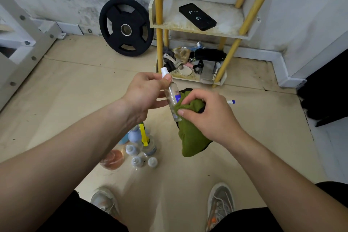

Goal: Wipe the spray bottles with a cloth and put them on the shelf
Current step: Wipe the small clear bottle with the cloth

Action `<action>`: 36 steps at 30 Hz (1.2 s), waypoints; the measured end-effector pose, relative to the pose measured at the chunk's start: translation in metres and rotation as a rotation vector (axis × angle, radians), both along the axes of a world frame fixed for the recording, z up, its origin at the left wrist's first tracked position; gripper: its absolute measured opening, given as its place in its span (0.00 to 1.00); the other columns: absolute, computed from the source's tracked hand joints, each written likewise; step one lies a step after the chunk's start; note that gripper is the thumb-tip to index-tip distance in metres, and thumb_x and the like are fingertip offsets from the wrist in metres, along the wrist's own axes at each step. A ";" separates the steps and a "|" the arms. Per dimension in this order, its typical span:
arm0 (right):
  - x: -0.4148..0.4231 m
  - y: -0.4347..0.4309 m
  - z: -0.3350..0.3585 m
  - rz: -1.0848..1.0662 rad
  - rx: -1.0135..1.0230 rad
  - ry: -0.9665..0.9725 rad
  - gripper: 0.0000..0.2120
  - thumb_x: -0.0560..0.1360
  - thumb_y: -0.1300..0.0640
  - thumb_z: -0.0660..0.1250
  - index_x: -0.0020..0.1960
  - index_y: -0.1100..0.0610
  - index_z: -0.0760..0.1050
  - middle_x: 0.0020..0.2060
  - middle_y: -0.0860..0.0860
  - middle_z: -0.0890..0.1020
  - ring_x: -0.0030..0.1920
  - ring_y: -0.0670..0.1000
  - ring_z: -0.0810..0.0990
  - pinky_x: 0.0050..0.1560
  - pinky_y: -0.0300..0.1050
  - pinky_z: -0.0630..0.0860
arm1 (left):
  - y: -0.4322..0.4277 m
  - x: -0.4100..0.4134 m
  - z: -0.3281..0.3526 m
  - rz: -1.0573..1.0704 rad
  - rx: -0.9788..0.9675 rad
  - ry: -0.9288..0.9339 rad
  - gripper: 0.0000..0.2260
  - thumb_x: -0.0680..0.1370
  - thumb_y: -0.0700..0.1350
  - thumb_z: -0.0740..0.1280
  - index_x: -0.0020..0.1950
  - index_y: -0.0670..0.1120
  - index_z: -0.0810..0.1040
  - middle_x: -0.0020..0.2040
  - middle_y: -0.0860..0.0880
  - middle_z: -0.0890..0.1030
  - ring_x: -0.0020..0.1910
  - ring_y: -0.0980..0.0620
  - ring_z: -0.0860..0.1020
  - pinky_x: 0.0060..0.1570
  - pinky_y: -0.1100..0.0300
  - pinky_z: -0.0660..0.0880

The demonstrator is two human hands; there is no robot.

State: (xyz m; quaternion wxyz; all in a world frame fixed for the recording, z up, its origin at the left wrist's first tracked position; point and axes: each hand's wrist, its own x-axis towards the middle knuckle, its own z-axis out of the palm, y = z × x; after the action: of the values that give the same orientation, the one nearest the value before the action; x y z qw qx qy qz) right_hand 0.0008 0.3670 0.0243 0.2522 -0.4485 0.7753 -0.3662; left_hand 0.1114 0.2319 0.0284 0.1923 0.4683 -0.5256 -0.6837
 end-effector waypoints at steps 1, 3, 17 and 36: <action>0.001 0.001 -0.001 0.023 0.009 0.038 0.07 0.71 0.52 0.78 0.42 0.45 0.80 0.44 0.42 0.80 0.48 0.42 0.77 0.47 0.44 0.74 | -0.002 0.000 0.000 0.011 0.000 -0.003 0.10 0.80 0.46 0.69 0.55 0.40 0.78 0.44 0.44 0.81 0.38 0.50 0.81 0.32 0.61 0.79; 0.004 0.003 -0.002 0.067 0.006 0.108 0.08 0.71 0.51 0.78 0.42 0.44 0.79 0.44 0.42 0.78 0.48 0.45 0.76 0.48 0.46 0.74 | -0.003 0.001 -0.001 0.029 0.006 -0.008 0.11 0.80 0.46 0.70 0.56 0.40 0.78 0.45 0.44 0.81 0.37 0.50 0.81 0.31 0.61 0.79; -0.016 -0.004 -0.003 -0.182 -0.080 -0.386 0.03 0.74 0.53 0.77 0.46 0.47 0.84 0.43 0.46 0.86 0.47 0.49 0.85 0.49 0.48 0.81 | 0.012 0.004 0.003 -0.224 0.027 0.070 0.06 0.83 0.42 0.65 0.52 0.40 0.79 0.41 0.48 0.82 0.38 0.53 0.82 0.39 0.59 0.81; -0.002 0.006 0.001 -0.025 0.026 -0.015 0.24 0.64 0.42 0.82 0.57 0.41 0.78 0.49 0.36 0.79 0.51 0.37 0.77 0.46 0.35 0.74 | 0.012 0.005 0.002 0.201 -0.026 0.075 0.09 0.81 0.47 0.68 0.49 0.41 0.79 0.39 0.46 0.81 0.36 0.51 0.82 0.35 0.60 0.81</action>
State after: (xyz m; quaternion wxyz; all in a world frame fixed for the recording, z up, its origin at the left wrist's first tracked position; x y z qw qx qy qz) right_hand -0.0012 0.3731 0.0251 0.2594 -0.4325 0.7837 -0.3626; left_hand 0.1163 0.2436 0.0307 0.2855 0.4902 -0.4773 -0.6711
